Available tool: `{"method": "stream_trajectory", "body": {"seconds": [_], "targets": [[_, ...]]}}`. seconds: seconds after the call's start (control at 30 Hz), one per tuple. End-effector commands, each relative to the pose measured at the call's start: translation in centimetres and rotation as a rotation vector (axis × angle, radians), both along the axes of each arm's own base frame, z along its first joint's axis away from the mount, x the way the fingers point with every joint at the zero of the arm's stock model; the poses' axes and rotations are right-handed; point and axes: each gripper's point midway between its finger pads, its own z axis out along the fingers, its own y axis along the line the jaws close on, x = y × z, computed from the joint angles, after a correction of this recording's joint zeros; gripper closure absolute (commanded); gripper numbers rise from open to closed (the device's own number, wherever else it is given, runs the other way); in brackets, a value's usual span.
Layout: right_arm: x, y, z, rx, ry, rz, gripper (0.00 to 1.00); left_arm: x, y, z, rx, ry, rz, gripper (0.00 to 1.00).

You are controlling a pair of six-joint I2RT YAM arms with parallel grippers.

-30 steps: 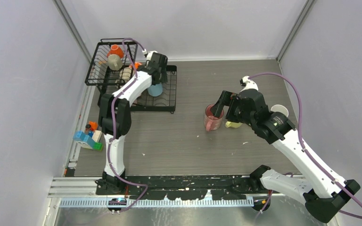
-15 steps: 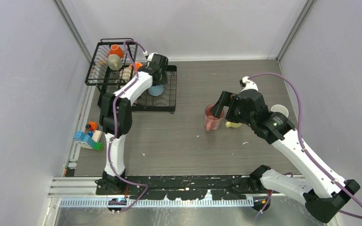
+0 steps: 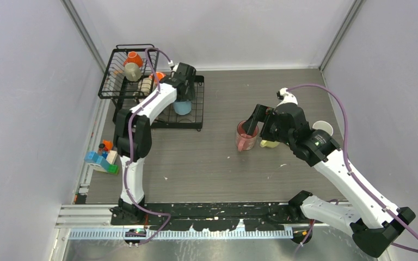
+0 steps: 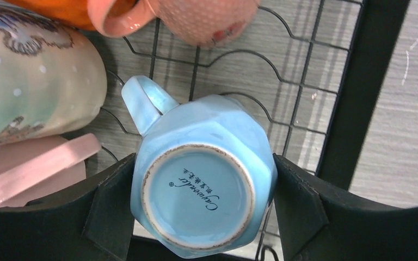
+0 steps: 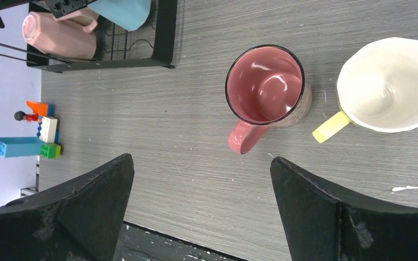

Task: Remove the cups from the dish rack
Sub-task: Unload the cup from the dish rack, then place the cup at the center of the board.

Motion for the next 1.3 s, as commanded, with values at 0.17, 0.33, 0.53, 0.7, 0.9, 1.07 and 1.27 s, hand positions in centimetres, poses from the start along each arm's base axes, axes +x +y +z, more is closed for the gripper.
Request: {"method": "stream_trajectory", "body": {"seconds": [0.17,0.33,0.53,0.7,0.9,1.07,1.27], "targets": [[1.1,1.5,1.3,0.093,-0.045,-0.006,0.0,-1.0,-1.2,8.7,-0.124,-0.14,-0.024,1.0],[1.7,2.7,2.0,0.144,-0.063,0.013,0.0,-1.5,-2.0,11.7,-0.178,-0.158,-0.049,1.0],[2.8,4.2,2.9,0.208,-0.091,0.033,0.0,-2.9,-3.6,15.0,-0.297,-0.161,-0.098,1.0],[3.9,5.8,3.0,0.261,-0.11,0.058,0.0,-4.6,-5.0,17.2,-0.416,-0.153,-0.13,1.0],[5.5,8.2,3.7,0.334,-0.167,0.117,0.0,-6.5,-7.0,19.5,-0.577,-0.143,-0.166,1.0],[7.5,9.7,4.7,0.387,-0.226,0.147,0.0,-7.9,-8.6,21.2,-0.704,-0.123,-0.195,1.0],[9.4,10.3,5.6,0.452,-0.287,0.155,0.0,-9.5,-10.5,23.6,-0.878,-0.1,-0.225,1.0]]}}
